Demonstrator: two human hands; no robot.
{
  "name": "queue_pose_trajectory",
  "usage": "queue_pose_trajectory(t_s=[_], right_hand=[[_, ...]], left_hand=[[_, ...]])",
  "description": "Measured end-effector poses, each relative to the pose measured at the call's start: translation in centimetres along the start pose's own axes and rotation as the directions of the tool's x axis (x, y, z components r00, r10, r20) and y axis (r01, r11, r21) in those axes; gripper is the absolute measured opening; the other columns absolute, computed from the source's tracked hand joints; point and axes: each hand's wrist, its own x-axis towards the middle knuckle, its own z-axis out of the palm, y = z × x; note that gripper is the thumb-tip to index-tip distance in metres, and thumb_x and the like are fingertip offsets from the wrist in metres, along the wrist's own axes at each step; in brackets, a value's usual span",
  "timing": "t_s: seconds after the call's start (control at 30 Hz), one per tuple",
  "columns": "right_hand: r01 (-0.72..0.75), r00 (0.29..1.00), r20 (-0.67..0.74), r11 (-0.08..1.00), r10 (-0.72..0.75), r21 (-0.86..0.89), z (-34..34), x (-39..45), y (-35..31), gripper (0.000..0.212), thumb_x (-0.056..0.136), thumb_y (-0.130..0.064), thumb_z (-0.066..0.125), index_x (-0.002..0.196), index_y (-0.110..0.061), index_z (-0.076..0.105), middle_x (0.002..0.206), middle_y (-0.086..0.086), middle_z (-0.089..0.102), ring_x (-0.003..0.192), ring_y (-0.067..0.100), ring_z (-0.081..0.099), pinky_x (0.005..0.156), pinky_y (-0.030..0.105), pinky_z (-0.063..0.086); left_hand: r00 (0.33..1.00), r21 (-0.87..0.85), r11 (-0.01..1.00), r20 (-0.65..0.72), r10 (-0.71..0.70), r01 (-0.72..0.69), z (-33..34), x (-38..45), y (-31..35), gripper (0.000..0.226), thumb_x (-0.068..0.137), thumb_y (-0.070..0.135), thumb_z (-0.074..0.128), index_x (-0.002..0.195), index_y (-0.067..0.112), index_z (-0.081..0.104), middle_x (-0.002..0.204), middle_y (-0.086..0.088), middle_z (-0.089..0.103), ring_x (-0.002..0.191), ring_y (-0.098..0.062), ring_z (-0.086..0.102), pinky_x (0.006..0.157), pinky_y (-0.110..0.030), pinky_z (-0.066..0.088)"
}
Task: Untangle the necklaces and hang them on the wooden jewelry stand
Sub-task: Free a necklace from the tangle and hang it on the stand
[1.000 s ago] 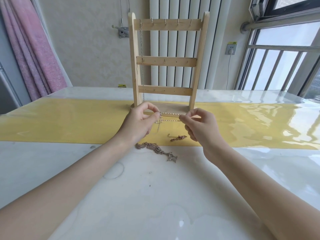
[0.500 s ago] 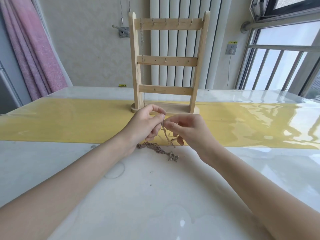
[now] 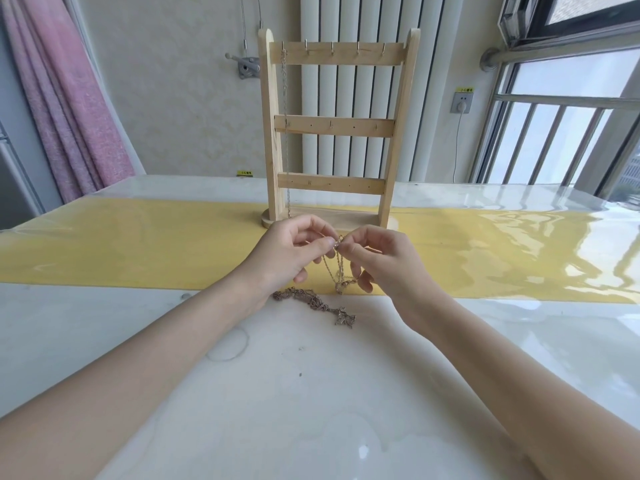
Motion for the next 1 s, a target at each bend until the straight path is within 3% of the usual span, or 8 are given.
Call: queue_pose_trajectory(t_s=[0.13, 0.27, 0.4, 0.53, 0.67, 0.77, 0.87, 1.0], right_hand=[[-0.003, 1.000, -0.021, 1.000, 0.003, 0.015, 0.01, 0.05, 0.08, 0.020, 0.090, -0.006, 0.061, 0.071, -0.008, 0.061, 0.052, -0.009, 0.048, 0.046, 0.006, 0.041, 0.041, 0.019, 0.035], [-0.010, 1.000, -0.026, 1.000, 0.010, 0.001, -0.08, 0.13, -0.01, 0.021, 0.091, -0.006, 0.060, 0.070, -0.009, 0.062, 0.058, 0.002, 0.047, 0.047, 0.009, 0.041, 0.041, 0.019, 0.035], [-0.022, 1.000, -0.007, 1.000, 0.023, 0.017, -0.08, 0.03, -0.08, 0.021, 0.091, -0.007, 0.060, 0.070, -0.009, 0.061, 0.062, 0.007, 0.048, 0.048, 0.010, 0.042, 0.041, 0.019, 0.035], [-0.029, 0.998, -0.057, 0.998, 0.032, 0.059, -0.12, 0.11, -0.10, 0.021, 0.091, -0.012, 0.061, 0.070, -0.009, 0.062, 0.062, -0.001, 0.051, 0.051, 0.009, 0.043, 0.042, 0.020, 0.036], [-0.045, 0.997, -0.058, 0.996, 0.049, 0.070, -0.32, 0.20, 0.02, 0.013, 0.090, -0.009, 0.062, 0.078, -0.008, 0.067, 0.069, -0.004, 0.056, 0.054, 0.008, 0.045, 0.042, 0.021, 0.037], [-0.040, 0.999, -0.020, 0.999, 0.041, 0.036, -0.24, 0.14, 0.01, 0.013, 0.089, -0.007, 0.064, 0.076, -0.008, 0.068, 0.063, -0.007, 0.054, 0.052, 0.007, 0.044, 0.043, 0.021, 0.037], [-0.068, 0.997, -0.031, 0.997, 0.069, 0.023, -0.23, 0.19, 0.01, 0.018, 0.089, -0.006, 0.064, 0.071, -0.008, 0.064, 0.054, -0.005, 0.049, 0.047, 0.005, 0.043, 0.042, 0.019, 0.036], [-0.100, 0.994, -0.045, 0.992, 0.103, 0.079, -0.35, 0.28, 0.16, 0.018, 0.090, -0.007, 0.062, 0.072, -0.009, 0.064, 0.058, 0.001, 0.047, 0.048, 0.007, 0.043, 0.044, 0.020, 0.036]], left_hand=[[1.000, -0.027, 0.999, -0.007, 0.017, -0.017, -0.13, 0.10, -0.14, 0.011, 0.089, 0.004, 0.060, 0.084, 0.013, 0.062, 0.071, 0.003, 0.060, 0.059, 0.001, 0.051, 0.045, -0.016, 0.039], [0.999, -0.016, 0.999, -0.017, 0.047, -0.047, 0.15, 0.14, -0.21, 0.015, 0.085, -0.002, 0.063, 0.081, 0.012, 0.060, 0.074, 0.000, 0.060, 0.049, 0.003, 0.052, 0.049, -0.012, 0.042], [0.997, 0.005, 0.998, -0.046, 0.069, -0.069, 0.20, 0.15, -0.13, 0.014, 0.086, -0.001, 0.062, 0.080, 0.012, 0.061, 0.073, 0.002, 0.060, 0.052, 0.004, 0.053, 0.053, -0.011, 0.044], [0.997, -0.015, 0.999, -0.064, 0.034, -0.035, 0.07, 0.37, -0.37, 0.016, 0.088, 0.001, 0.059, 0.079, 0.014, 0.062, 0.076, 0.001, 0.061, 0.057, 0.003, 0.054, 0.055, -0.011, 0.045], [0.999, -0.017, 0.999, -0.038, -0.029, 0.029, 0.11, 0.53, -0.83, 0.014, 0.091, 0.005, 0.057, 0.082, 0.015, 0.063, 0.075, 0.000, 0.059, 0.065, -0.010, 0.051, 0.058, -0.015, 0.047], [0.999, 0.002, 0.999, -0.025, -0.032, 0.032, 0.16, 0.54, -0.86, 0.015, 0.092, 0.004, 0.056, 0.083, 0.014, 0.062, 0.071, 0.002, 0.057, 0.058, -0.003, 0.051, 0.055, -0.013, 0.046], [0.998, 0.041, 0.999, -0.066, 0.019, -0.016, 0.16, 0.56, -0.85, 0.017, 0.091, 0.004, 0.057, 0.080, 0.017, 0.059, 0.075, 0.004, 0.057, 0.059, 0.000, 0.052, 0.056, -0.014, 0.047], [0.981, 0.161, 0.983, -0.158, 0.109, -0.084, -0.28, 0.66, -0.93, 0.016, 0.086, 0.010, 0.065, 0.077, 0.022, 0.060, 0.076, 0.004, 0.052, 0.063, -0.006, 0.049, 0.060, -0.018, 0.045]])
